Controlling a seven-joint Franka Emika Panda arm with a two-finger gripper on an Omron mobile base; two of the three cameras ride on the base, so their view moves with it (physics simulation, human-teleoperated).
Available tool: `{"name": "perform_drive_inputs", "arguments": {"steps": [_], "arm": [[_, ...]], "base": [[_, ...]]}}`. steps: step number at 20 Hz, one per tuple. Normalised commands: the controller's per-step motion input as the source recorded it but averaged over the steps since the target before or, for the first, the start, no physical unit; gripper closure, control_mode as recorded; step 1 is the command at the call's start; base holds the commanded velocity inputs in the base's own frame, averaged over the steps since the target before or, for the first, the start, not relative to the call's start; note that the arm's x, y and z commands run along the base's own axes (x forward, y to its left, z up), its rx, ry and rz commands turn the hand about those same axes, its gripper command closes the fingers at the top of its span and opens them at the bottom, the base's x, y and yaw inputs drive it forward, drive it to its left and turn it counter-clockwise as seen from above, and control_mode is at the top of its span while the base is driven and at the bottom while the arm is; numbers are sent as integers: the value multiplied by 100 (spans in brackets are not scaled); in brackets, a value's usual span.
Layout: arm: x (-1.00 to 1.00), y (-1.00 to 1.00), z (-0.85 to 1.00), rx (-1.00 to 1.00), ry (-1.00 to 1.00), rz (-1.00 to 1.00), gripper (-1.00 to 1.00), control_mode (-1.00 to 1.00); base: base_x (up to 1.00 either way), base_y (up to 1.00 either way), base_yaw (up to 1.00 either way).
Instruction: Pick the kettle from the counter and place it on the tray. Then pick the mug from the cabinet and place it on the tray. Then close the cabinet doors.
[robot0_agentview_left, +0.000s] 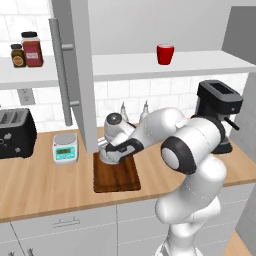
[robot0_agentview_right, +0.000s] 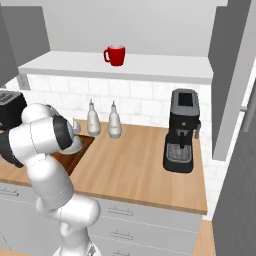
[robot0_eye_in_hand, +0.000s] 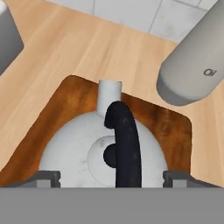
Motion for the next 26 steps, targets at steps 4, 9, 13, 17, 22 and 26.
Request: {"name": "perform_drive_inputs", "arguments": {"steps": [4,9,13,17,22,26], "arm": [[-1,-1,15,0,-5,0,-100,-100],[-7,-15,48,0,-3,0,-100,-100],[-18,-40,49,0,-5,-1,-100,-100],[-19,-36,61,0,0,-3,-100,-100],[-29,-33,55,0,0,-6,-100,-100],[-38,-42,43,0,0,-7,-100,-100]], "base": [[0,0,0],[0,0,0],[0,0,0],[0,0,0],[0,0,0],[0,0,0]]}}
